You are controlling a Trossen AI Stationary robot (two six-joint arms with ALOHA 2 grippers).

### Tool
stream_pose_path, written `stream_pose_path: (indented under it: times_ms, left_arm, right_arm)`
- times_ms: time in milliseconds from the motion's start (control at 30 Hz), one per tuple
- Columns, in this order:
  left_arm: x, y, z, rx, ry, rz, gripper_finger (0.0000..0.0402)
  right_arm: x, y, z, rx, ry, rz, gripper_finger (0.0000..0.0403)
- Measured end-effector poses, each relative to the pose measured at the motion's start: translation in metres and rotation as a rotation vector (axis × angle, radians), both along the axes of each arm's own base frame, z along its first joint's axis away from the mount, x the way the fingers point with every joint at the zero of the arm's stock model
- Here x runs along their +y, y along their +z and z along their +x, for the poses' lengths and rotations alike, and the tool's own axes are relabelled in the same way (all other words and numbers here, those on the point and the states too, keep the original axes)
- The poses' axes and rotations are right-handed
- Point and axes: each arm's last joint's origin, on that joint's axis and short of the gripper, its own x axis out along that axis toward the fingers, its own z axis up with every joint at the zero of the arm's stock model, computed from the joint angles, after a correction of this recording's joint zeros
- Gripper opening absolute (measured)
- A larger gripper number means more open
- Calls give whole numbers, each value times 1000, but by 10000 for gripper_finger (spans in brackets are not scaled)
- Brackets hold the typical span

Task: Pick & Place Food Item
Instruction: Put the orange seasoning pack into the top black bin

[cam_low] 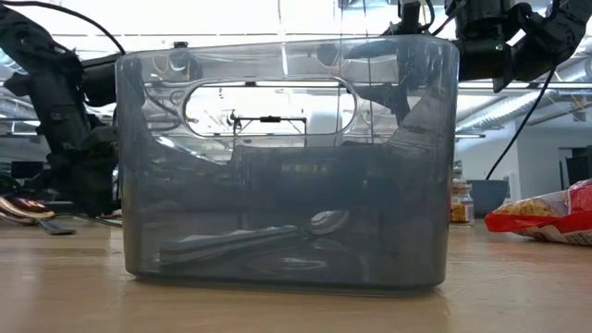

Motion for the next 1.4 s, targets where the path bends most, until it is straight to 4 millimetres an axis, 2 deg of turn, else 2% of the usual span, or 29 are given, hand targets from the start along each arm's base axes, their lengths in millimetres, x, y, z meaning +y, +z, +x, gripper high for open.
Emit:
stream_pose_path:
  times_ms: [233, 533, 600, 900, 1133, 1300, 1400]
  left_arm:
    - [0, 0, 1, -9, -9, 0, 127]
    - [0, 0, 1, -13, 6, -12, 19]
    - [0, 0, 1, -17, 7, -18, 6]
    - [2, 3, 8, -102, 21, -22, 6]
    - [2, 12, 17, -231, 12, -127, 4]
    - [4, 28, 26, -296, 14, -174, 4]
    - [7, 45, 34, -353, 1, -168, 3]
  right_arm:
    - [0, 0, 0, 0, -2, 0, 242]
    - [0, 0, 0, 0, -3, 0, 242]
    - [0, 0, 0, 0, -3, 0, 242]
    - [0, 0, 0, 0, -1, 2, 242]
    - [1, 2, 0, -13, 16, -23, 242]
    - [5, 9, 1, -58, 56, -103, 242]
    - [11, 23, 9, -73, 74, -189, 242]
